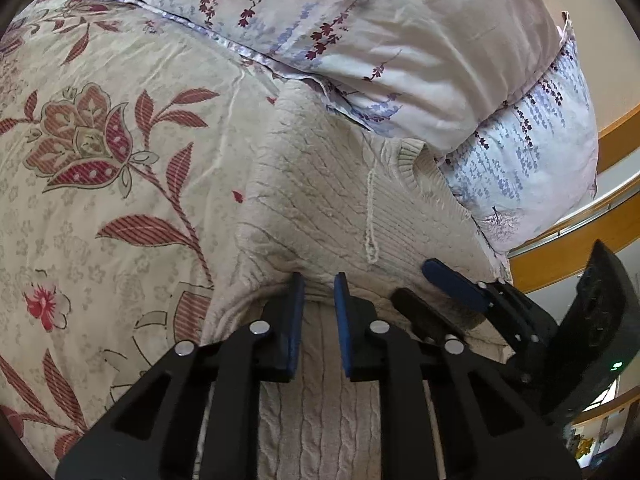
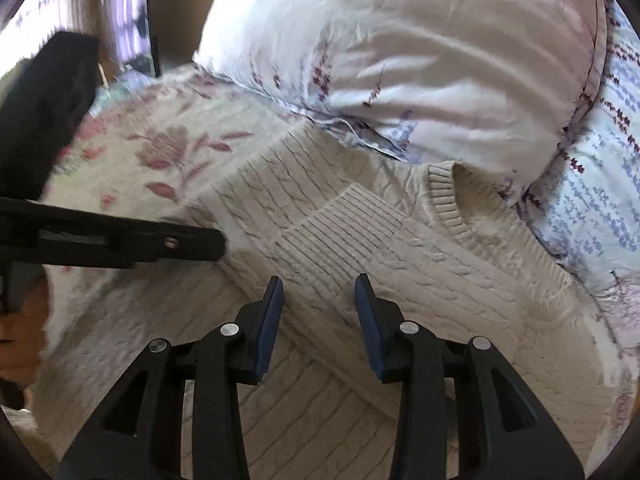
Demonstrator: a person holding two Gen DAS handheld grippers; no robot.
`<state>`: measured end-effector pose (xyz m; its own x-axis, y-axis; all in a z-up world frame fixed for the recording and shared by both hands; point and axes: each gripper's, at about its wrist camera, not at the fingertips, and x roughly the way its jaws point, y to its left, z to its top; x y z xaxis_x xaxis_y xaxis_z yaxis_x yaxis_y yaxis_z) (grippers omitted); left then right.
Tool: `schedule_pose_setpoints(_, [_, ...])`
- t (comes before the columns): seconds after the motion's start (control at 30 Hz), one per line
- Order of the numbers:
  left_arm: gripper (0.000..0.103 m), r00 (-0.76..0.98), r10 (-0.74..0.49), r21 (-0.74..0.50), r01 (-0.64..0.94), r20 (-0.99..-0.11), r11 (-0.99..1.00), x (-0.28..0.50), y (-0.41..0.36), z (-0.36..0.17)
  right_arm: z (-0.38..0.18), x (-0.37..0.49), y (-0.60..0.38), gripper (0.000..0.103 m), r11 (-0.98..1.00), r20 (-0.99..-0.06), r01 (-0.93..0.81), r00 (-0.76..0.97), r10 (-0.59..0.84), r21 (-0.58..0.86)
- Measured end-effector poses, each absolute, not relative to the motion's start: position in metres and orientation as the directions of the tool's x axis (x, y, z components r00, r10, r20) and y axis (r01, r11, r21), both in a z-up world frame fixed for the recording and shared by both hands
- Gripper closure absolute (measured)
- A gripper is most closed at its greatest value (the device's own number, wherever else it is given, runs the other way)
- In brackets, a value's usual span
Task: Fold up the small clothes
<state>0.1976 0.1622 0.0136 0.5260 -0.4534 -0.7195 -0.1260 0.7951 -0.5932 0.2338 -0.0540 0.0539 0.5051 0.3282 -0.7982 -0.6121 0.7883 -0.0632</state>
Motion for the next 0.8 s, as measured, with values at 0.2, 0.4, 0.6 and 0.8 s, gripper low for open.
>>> schedule_pose_setpoints(0.2, [0.088, 0.526, -0.459, -0.603, -0.135, -0.716, 0.786, 0.195, 0.164, 0.012, 0.061, 0.244, -0.080, 0.097, 0.861, -0.766, -0.502, 0.522, 0.374, 0.077])
schedule_pose_setpoints(0.4, [0.088, 0.527, -0.458, -0.603, -0.135, -0.715, 0.786, 0.194, 0.163, 0.013, 0.099, 0.237, -0.168, 0.097, 0.910, -0.628, -0.286, 0.658, 0.415, 0.301])
schedule_pose_setpoints(0.6, [0.088, 0.514, -0.469, -0.607, -0.133, -0.718, 0.784, 0.194, 0.163, 0.012, 0.094, 0.200, -0.297, 0.096, 0.877, -0.577, 0.042, 0.767, 0.279, 0.479])
schedule_pose_setpoints(0.8, [0.084, 0.490, -0.512, -0.642, -0.135, -0.706, 0.755, 0.193, 0.165, 0.009, 0.041, 0.180, -0.375, 0.079, 0.733, -0.683, 0.285, 0.656, 0.321, 0.618])
